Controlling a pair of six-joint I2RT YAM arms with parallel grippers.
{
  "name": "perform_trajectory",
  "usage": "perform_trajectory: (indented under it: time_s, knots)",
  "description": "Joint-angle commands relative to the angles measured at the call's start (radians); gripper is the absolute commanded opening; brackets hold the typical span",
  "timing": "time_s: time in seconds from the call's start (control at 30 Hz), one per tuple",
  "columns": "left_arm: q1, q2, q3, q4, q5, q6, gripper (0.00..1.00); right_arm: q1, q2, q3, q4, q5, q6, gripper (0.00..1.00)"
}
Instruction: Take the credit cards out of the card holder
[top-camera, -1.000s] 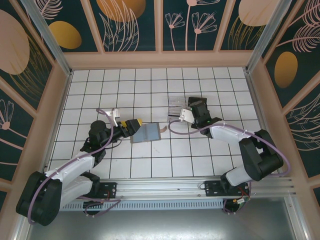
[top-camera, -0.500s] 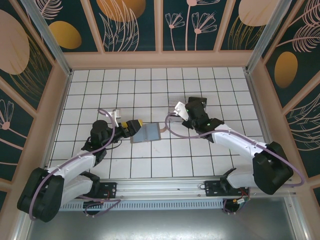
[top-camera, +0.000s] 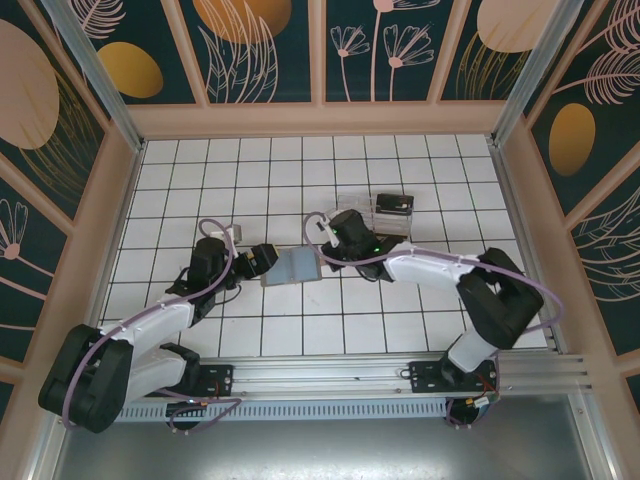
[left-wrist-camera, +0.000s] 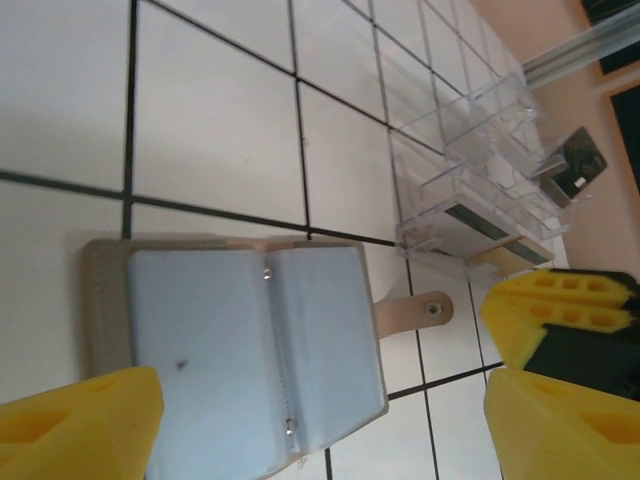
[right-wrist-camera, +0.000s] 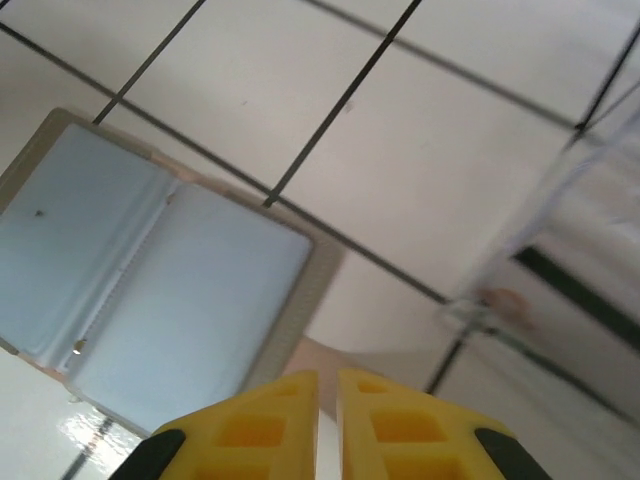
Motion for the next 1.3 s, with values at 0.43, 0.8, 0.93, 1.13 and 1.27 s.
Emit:
perform_trajectory:
  time_s: [0.43,0.8,0.93,1.13,1.27]
  knots:
    - [-0.004,0.093,0.049,-0.071,0.037,-0.044,0.70,0.032,0.202,0.082,0.064,-0.074,0.126,0.18]
    - [-0.004,0.180,0.065,-0.069,0.060,-0.030,0.66,0.055,0.256,0.105,0.054,-0.053,0.148,0.19]
    - [-0.004,0.204,0.075,-0.093,0.050,-0.023,0.63,0.057,0.252,0.106,0.049,-0.054,0.149,0.19]
    - [-0.004,0.139,0.065,-0.123,0.014,-0.025,0.63,0.059,0.258,0.105,0.048,-0.054,0.154,0.19]
    - [-0.004,0.111,0.063,-0.138,-0.001,-0.021,0.63,0.059,0.257,0.105,0.049,-0.056,0.154,0.19]
